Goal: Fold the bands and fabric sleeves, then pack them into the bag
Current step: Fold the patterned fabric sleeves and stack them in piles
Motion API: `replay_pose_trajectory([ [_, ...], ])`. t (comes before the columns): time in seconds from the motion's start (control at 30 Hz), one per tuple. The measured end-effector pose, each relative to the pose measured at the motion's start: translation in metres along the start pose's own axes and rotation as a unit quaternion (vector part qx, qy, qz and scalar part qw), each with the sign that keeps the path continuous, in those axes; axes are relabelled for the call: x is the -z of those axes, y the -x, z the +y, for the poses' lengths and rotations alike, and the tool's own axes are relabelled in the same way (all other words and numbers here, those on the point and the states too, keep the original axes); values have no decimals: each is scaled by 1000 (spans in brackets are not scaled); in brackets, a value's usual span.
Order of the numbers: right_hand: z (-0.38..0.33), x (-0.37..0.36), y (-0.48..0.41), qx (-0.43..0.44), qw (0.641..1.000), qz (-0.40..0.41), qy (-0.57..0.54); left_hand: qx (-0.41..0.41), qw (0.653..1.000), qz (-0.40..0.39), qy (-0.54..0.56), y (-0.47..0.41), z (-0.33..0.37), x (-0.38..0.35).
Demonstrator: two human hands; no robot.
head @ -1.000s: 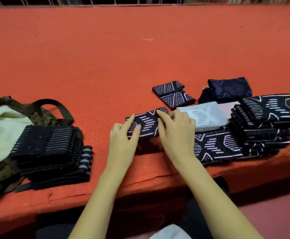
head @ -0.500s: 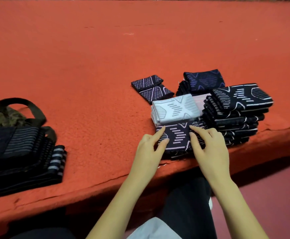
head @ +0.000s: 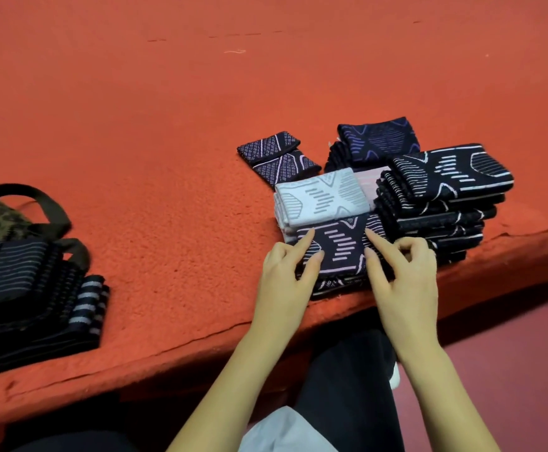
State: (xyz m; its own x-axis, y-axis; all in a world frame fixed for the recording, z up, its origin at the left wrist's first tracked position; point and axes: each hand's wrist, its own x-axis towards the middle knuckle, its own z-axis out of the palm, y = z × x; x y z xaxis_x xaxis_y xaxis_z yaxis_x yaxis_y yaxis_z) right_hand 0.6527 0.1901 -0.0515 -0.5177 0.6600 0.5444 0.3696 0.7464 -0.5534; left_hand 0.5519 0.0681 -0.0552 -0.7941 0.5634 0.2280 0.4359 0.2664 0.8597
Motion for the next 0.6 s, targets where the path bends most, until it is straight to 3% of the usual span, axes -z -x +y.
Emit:
replay_pose_trajectory([
  [0.27, -6, 0, 2, -23, 997, 9, 69, -34, 993, 32, -106, 4, -5, 0],
  [0.5, -44, 8, -17, 57, 997, 17, 58, -77, 988, 52, -126, -17, 2, 28],
  [0.6, -73, -5, -49, 104, 993, -13, 63, -91, 967, 55, -230, -53, -1, 49],
])
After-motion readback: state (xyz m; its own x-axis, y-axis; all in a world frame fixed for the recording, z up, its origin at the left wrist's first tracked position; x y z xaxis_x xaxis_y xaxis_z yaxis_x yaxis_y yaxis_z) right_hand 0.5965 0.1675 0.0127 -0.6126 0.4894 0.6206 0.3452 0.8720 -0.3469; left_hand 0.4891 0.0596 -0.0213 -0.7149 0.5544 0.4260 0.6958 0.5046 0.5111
